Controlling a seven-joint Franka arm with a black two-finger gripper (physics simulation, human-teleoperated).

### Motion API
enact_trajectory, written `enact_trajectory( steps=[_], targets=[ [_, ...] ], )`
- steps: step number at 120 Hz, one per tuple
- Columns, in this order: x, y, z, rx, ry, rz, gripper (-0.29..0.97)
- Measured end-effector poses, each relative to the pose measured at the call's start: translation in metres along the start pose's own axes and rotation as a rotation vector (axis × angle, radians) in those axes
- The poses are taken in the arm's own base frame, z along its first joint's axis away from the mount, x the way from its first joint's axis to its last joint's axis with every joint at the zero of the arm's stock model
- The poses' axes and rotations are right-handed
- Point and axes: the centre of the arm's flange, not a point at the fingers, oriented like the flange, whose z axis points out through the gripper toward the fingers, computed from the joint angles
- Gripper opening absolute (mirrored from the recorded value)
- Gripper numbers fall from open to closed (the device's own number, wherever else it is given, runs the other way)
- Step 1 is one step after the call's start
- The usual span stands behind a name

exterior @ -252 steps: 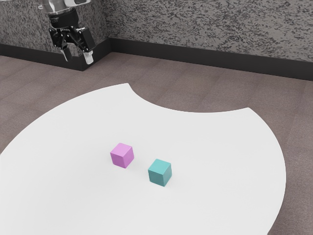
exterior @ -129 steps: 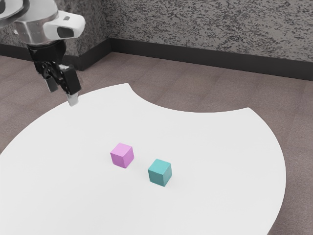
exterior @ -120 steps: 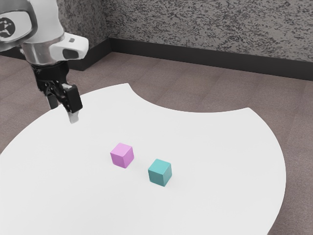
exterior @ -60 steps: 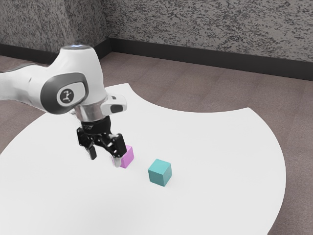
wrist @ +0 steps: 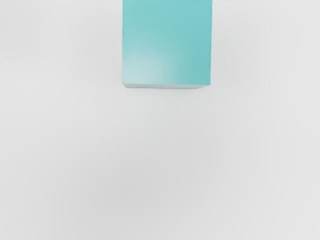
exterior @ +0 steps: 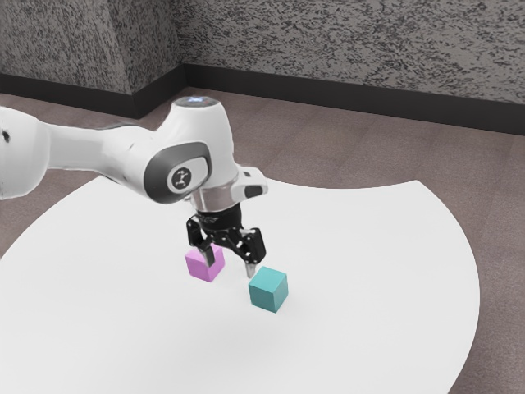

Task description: Pick up the blue block with one arm, and put the blue block on the pink block with one arm

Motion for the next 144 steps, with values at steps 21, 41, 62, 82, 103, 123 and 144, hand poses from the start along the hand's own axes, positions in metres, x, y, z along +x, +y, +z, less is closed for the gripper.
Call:
enact_trajectory(
  steps=[21, 41, 62, 82, 103, 123, 144],
  targets=[
    [0.019, 0.009, 0.025, -0.018, -0.011, -0.011, 0.68],
    [0.036, 0.015, 0.042, -0.013, -0.004, -0.001, 0.68],
    [0.061, 0.011, 0.056, 0.007, 0.031, 0.014, 0.68],
    [0.071, 0.008, 0.071, 0.008, 0.030, 0.010, 0.68],
    [0.081, 0.003, 0.081, 0.015, 0.035, 0.008, 0.68],
    [0.085, 0.004, 0.085, 0.021, 0.041, 0.021, 0.68],
    [0.085, 0.007, 0.092, 0.032, 0.038, 0.044, 0.68]
  ],
)
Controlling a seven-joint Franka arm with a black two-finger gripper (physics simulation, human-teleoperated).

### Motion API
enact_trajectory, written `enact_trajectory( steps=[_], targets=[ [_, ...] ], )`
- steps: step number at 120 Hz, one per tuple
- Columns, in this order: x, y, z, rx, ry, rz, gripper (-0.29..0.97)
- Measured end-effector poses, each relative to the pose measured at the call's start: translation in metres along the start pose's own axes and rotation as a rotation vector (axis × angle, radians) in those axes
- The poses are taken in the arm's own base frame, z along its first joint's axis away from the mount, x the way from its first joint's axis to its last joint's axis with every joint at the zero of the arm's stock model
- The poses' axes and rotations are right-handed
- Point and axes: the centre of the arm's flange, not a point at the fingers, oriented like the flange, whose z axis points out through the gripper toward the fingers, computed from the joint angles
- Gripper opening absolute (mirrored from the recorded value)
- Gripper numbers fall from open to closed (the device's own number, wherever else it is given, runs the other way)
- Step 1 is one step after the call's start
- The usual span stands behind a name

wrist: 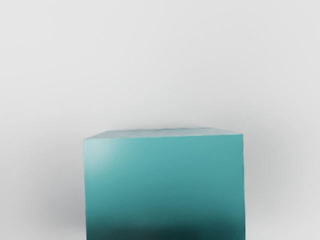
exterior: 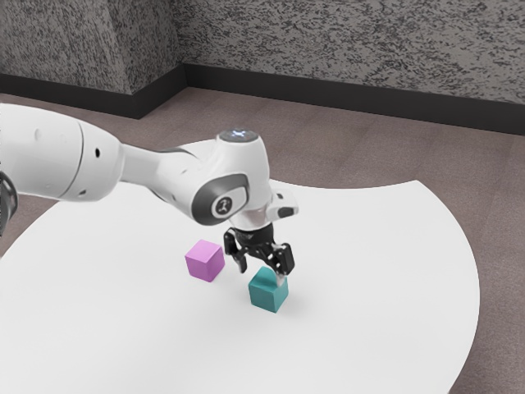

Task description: Pick up the blue block with one arm, and put the blue block on the pink block with one arm

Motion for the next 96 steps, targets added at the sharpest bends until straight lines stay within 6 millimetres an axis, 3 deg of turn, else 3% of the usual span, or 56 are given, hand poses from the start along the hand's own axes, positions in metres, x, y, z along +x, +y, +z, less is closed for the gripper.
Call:
enact_trajectory(
  steps=[96],
  targets=[
    [0.008, 0.004, 0.011, 0.038, 0.008, 0.061, 0.68]
  ],
)
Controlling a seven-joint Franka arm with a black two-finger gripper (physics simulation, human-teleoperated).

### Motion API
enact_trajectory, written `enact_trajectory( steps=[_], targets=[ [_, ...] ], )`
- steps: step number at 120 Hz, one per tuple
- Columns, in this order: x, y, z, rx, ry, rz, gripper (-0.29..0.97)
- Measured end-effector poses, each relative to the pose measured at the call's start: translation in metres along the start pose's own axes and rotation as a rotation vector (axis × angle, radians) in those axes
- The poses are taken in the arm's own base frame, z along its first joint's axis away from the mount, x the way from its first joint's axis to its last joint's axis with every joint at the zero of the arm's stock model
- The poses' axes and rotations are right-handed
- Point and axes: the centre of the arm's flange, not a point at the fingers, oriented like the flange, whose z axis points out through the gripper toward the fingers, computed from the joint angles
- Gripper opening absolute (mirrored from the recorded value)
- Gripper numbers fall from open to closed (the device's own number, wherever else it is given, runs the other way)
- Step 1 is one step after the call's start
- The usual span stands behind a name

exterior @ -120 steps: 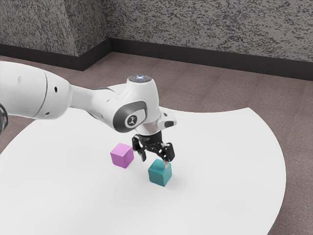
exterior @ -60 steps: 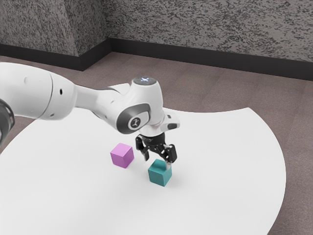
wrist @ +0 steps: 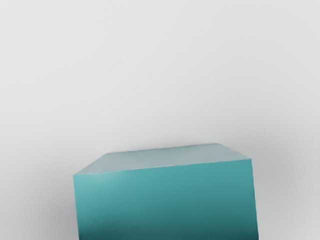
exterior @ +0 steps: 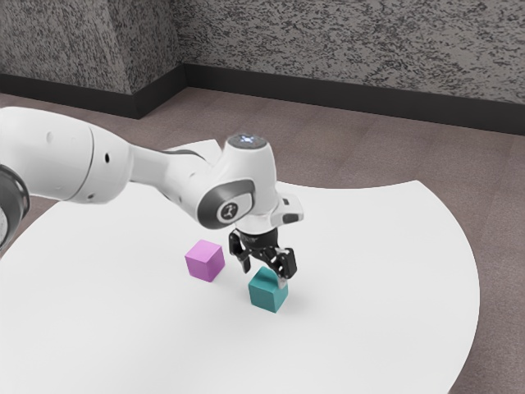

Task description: Pick up the blue block with one arm, and put the blue block on the pink block with one arm

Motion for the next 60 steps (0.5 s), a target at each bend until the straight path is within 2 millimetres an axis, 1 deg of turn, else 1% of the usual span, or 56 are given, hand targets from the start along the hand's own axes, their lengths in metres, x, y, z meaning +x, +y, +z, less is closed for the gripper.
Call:
enact_trajectory(
  steps=[8, 32, 60],
  targets=[
    [0.001, 0.000, 0.005, -0.004, -0.002, 0.000, 0.68],
    [0.004, 0.001, 0.006, -0.009, 0.007, 0.000, 0.68],
    [0.004, 0.001, 0.014, -0.012, -0.002, 0.000, 0.68]
  ],
)
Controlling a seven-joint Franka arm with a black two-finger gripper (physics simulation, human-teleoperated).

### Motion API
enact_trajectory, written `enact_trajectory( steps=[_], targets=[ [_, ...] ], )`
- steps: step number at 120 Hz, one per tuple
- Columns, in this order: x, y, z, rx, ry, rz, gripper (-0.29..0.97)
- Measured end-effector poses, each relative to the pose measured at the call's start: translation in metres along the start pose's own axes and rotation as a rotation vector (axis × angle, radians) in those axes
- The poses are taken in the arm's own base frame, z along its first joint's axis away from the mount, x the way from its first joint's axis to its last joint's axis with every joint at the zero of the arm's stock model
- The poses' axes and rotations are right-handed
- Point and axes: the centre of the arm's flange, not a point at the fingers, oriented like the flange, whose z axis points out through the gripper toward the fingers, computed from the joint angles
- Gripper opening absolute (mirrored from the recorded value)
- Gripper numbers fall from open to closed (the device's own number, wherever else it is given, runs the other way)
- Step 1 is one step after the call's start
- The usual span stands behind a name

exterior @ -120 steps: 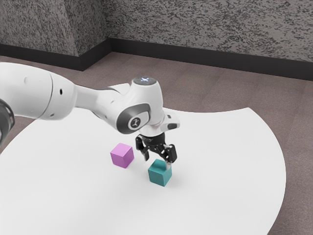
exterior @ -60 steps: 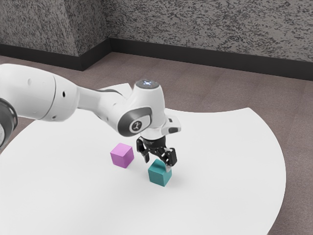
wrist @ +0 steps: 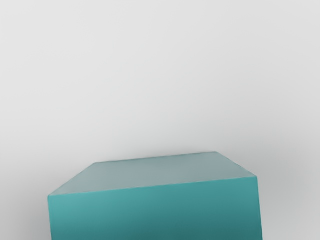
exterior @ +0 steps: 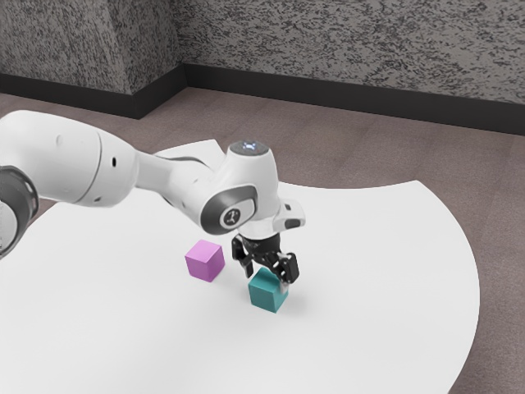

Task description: Pick up the blue block with one arm, and put the blue block on the pink block with one arm

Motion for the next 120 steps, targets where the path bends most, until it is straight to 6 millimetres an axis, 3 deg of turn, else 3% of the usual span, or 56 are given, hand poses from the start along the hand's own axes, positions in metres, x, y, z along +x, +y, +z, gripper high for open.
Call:
enact_trajectory(
  steps=[78, 120],
  targets=[
    [0.000, -0.003, 0.012, -0.001, -0.011, -0.003, 0.68],
    [0.000, -0.003, 0.017, -0.002, -0.018, -0.003, 0.53]
  ],
)
